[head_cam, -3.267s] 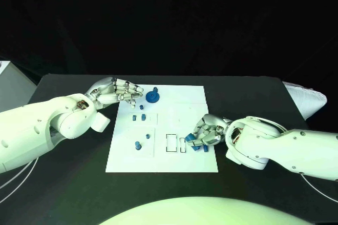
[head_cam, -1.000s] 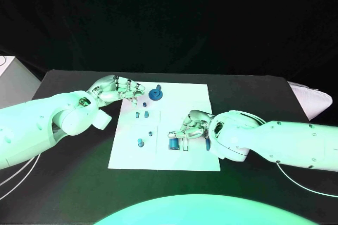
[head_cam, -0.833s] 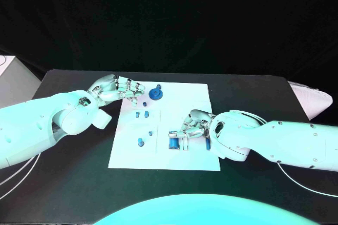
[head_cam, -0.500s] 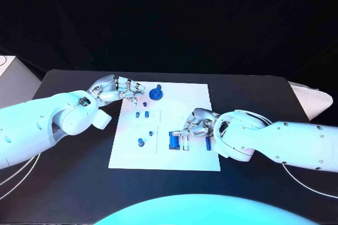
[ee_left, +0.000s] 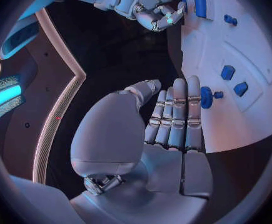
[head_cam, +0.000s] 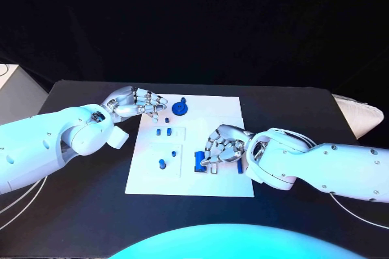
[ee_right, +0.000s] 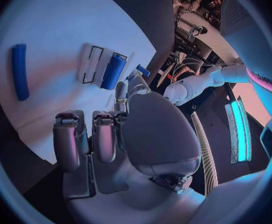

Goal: Assemble the parts on the task board

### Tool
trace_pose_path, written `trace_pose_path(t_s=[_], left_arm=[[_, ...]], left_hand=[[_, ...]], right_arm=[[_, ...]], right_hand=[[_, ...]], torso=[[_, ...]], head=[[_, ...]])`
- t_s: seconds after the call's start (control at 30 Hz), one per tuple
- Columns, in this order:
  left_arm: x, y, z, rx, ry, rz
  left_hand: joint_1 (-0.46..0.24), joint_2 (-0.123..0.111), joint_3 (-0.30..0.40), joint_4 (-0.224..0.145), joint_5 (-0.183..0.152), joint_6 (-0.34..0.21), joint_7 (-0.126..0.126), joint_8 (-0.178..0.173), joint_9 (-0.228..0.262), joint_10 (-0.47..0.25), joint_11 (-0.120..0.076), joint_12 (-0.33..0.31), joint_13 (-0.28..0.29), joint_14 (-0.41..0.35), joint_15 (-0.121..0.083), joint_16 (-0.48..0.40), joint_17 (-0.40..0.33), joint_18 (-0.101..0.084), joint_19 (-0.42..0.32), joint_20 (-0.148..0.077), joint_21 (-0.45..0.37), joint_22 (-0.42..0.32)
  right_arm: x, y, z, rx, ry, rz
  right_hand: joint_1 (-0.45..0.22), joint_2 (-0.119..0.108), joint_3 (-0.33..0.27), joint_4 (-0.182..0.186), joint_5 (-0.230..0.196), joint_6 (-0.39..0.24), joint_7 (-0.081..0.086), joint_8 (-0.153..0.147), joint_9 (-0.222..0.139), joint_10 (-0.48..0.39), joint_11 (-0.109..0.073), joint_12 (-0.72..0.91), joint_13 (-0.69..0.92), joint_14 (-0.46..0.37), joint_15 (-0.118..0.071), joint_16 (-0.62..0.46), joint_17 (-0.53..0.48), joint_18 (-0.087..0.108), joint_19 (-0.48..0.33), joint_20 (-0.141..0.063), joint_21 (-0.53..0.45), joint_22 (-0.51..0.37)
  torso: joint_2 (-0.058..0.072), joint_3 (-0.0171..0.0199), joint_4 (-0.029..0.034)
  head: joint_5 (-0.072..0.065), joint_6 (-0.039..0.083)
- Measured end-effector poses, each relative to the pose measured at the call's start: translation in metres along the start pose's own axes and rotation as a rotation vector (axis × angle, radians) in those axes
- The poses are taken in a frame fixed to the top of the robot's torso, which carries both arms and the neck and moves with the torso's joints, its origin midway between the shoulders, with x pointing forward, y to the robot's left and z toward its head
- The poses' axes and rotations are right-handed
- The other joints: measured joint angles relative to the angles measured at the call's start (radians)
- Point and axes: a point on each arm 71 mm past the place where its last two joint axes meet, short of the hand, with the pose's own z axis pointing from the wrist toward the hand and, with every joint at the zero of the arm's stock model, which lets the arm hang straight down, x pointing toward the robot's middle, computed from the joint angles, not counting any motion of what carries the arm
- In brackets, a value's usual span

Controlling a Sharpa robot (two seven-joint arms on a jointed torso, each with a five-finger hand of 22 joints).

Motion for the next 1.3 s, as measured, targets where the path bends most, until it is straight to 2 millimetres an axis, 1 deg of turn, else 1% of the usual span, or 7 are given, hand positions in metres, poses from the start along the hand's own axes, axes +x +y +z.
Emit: trace_pose_path(t_s=[0.23,0.37,0.4,0.47,0.67,1.0,1.3], left_arm=[[0.0,0.0,0.0,0.0,0.0,0.0],[0.0,0.0,0.0,-0.001,0.0,0.0],[0.0,0.0,0.0,-0.001,0.0,0.0],[0.0,0.0,0.0,-0.001,0.0,0.0],[0.0,0.0,0.0,-0.001,0.0,0.0],[-0.001,0.0,0.0,-0.002,0.001,0.0],[0.0,0.0,0.0,-0.003,0.003,-0.001]], left_hand=[[0.0,0.0,0.0,0.0,0.0,0.0,0.0,0.0,-0.001,0.0,0.0,0.0,0.0,0.0,0.0,0.0,0.0,0.0,0.0,0.0,0.0,0.0],[0.0,0.0,0.0,0.0,0.0,0.0,0.0,0.0,-0.001,0.0,0.0,0.0,0.0,0.0,0.0,0.0,0.0,0.0,0.0,0.0,0.0,0.0],[0.0,0.0,0.0,0.0,0.0,0.0,0.0,0.0,-0.001,0.0,0.0,0.0,0.0,0.0,0.0,0.0,0.0,0.0,0.0,0.0,0.0,0.0],[0.0,0.0,0.0,0.0,0.0,0.0,0.0,0.0,-0.001,0.0,0.0,0.0,0.0,0.0,0.0,0.0,0.0,0.0,0.0,0.0,0.0,0.0],[0.0,0.0,0.0,0.0,0.0,0.0,0.0,0.0,-0.001,0.0,0.0,0.0,0.0,0.0,0.0,0.0,0.001,0.0,0.0,0.0,0.0,0.0],[0.0,0.0,0.0,0.0,0.0,0.0,0.0,0.0,0.0,0.0,0.0,0.0,0.0,0.0,0.0,0.0,0.001,0.0,0.0,0.0,0.0,0.0],[0.0,0.0,0.0,0.0,0.0,0.0,0.0,0.0,0.0,0.0,0.0,0.0,0.0,0.0,0.0,0.0,0.001,0.0,0.0,0.0,0.0,0.0]], right_arm=[[0.008,0.003,0.001,-0.034,0.013,-0.075],[0.01,0.006,0.001,-0.053,0.01,-0.123],[0.011,0.007,0.002,-0.058,0.007,-0.137],[0.012,0.009,0.002,-0.065,0.002,-0.159],[0.013,0.009,0.003,-0.063,-0.021,-0.208],[0.013,0.009,0.005,-0.046,-0.05,-0.229],[0.013,0.009,0.005,-0.047,-0.055,-0.228]], right_hand=[[0.01,-0.01,0.009,0.003,0.0,0.003,-0.003,0.009,0.01,0.0,0.0,0.004,0.001,0.0,-0.007,0.0,0.0,0.0,0.0,0.0,0.005,0.0],[0.019,-0.018,0.018,0.003,0.004,0.003,-0.003,0.01,0.015,0.0,0.0,0.008,0.001,0.0,-0.007,0.004,0.0,0.0,0.0,-0.007,0.006,0.0],[0.024,-0.016,0.022,0.003,0.004,-0.001,-0.006,0.013,0.016,-0.003,-0.003,0.008,0.001,0.0,-0.007,0.004,0.0,0.0,0.0,-0.007,0.005,0.0],[0.029,-0.021,0.029,0.004,0.004,-0.001,-0.006,0.013,0.017,0.0,-0.007,0.008,0.001,0.0,-0.007,0.004,0.0,0.0,0.0,-0.007,0.006,0.001],[0.04,-0.011,0.047,0.008,0.004,0.002,-0.009,0.017,0.02,0.0,-0.007,0.015,0.001,0.0,-0.007,0.004,0.0,0.0,0.0,-0.007,0.016,0.001],[0.043,-0.008,0.07,0.009,0.001,0.002,-0.009,0.017,0.022,0.0,-0.007,0.014,0.0,0.0,-0.007,0.004,0.0,0.0,0.0,-0.007,0.016,0.001],[0.045,-0.005,0.074,0.011,-0.002,0.002,-0.009,0.017,0.023,0.0,-0.007,0.014,0.0,-0.004,-0.011,0.004,0.001,0.0,0.0,-0.007,0.016,0.0]], torso=[[0.0,-0.001,0.0009],[0.0,-0.0011,0.0015],[0.0,-0.0012,0.0015],[-0.001,-0.0015,0.0015],[-0.001,-0.0016,0.002],[0.0,-0.0012,0.0019],[0.0,-0.0012,0.0015]], head=[[-0.001,-0.002],[-0.001,-0.003],[-0.001,-0.004],[0.0,-0.004],[0.0,-0.006],[0.001,-0.008],[0.001,-0.008]])
